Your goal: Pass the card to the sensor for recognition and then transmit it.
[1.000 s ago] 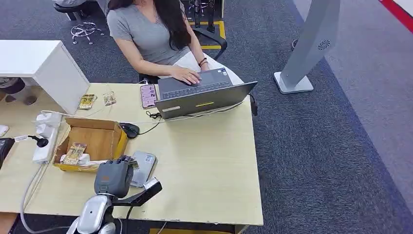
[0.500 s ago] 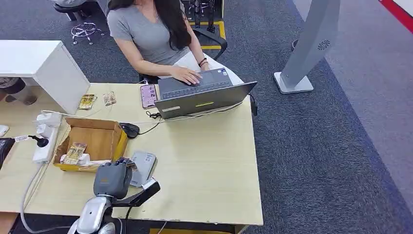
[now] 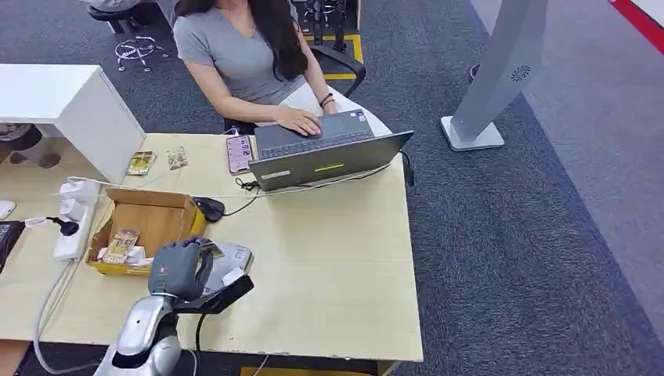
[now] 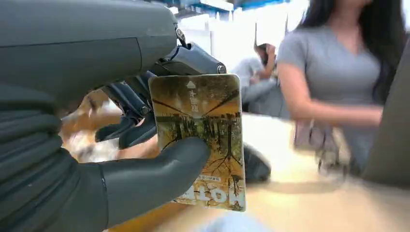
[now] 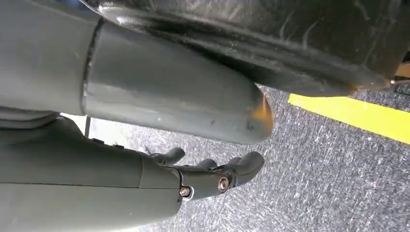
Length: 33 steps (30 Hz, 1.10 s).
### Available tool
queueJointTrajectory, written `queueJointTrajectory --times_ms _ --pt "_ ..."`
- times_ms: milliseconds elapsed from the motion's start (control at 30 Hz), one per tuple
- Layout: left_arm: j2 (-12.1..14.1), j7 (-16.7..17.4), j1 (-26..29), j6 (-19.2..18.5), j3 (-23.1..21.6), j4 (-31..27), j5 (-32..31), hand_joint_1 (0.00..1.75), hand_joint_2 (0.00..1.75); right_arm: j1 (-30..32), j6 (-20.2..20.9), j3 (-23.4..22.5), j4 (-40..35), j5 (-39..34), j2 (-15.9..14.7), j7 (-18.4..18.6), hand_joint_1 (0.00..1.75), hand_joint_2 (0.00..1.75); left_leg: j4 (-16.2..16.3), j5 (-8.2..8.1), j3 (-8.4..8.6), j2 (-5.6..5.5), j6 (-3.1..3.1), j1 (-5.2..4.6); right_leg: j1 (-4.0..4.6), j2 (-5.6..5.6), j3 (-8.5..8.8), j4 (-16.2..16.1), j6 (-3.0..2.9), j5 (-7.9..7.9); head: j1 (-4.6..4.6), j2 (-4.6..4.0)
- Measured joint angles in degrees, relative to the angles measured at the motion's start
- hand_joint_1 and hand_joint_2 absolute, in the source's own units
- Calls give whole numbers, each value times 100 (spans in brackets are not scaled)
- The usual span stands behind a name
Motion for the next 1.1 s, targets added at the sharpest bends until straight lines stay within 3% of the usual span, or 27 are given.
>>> queueJointTrajectory --times_ms 333,767,933,1100 --pt "337 -118 -1682 468 188 -22 -66 175 175 -29 81 98 -13 201 -7 -70 0 0 0 10 -3 -3 -6 7 5 0 -1 2 -4 7 -2 0" --pt "365 -89 -1930 680 206 127 -241 175 175 -35 105 164 -17 269 -9 -79 0 0 1 10 -8 -3 -8 8 6 1 -9 1 -2 4 0 0" --pt "457 40 -2632 859 302 623 -575 175 175 -63 133 195 -17 356 -9 -76 0 0 1 21 -7 -3 -12 10 10 2 -9 2 -10 12 -2 0" --pt "627 354 -3881 837 376 1951 -1047 175 175 -107 212 315 -17 498 -15 -81 0 0 2 30 -13 4 -21 22 21 9 -14 4 -22 27 2 0"
